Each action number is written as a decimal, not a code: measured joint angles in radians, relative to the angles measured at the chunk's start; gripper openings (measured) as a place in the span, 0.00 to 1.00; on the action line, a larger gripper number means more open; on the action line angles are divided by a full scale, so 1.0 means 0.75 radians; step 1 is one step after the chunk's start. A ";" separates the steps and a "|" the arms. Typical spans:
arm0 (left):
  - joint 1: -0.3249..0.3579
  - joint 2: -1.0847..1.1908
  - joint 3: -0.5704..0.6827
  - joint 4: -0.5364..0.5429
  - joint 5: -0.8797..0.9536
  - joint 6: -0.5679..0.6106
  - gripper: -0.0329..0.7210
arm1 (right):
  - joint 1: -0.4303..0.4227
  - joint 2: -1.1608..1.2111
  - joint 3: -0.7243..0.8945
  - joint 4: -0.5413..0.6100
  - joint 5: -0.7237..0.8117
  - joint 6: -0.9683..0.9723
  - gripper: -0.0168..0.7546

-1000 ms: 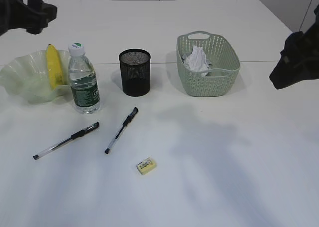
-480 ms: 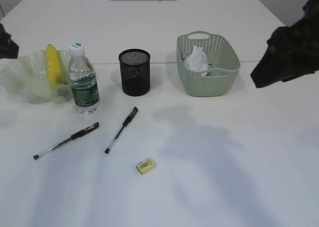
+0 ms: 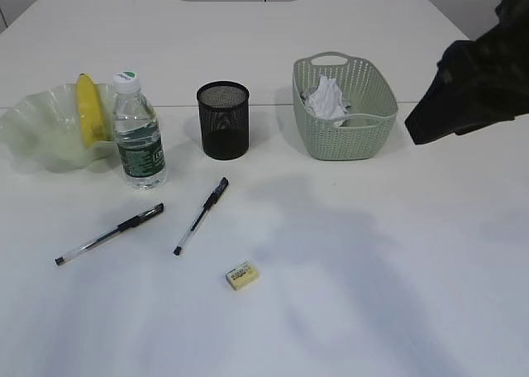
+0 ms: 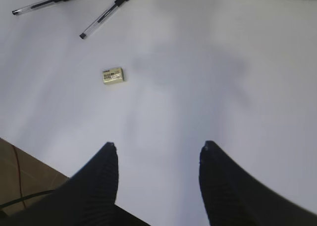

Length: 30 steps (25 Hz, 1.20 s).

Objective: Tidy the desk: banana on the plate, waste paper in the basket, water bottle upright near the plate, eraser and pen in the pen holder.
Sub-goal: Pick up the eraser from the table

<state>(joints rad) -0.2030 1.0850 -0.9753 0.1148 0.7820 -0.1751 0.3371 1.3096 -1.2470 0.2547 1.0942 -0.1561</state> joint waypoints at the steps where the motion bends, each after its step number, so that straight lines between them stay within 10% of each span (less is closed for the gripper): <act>1: 0.000 -0.034 0.000 -0.003 0.029 0.000 0.70 | 0.000 0.000 0.000 0.014 0.000 -0.003 0.53; 13: 0.000 -0.287 0.000 -0.124 0.479 0.005 0.70 | 0.012 0.027 -0.001 0.024 0.025 -0.009 0.53; 30: 0.000 -0.510 0.000 -0.153 0.634 0.033 0.70 | 0.353 0.695 -0.367 -0.118 0.073 0.101 0.53</act>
<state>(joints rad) -0.2030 0.7023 -0.9753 0.0000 1.2578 -0.1504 0.6018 1.8309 -1.5221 0.1665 1.1492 -0.0801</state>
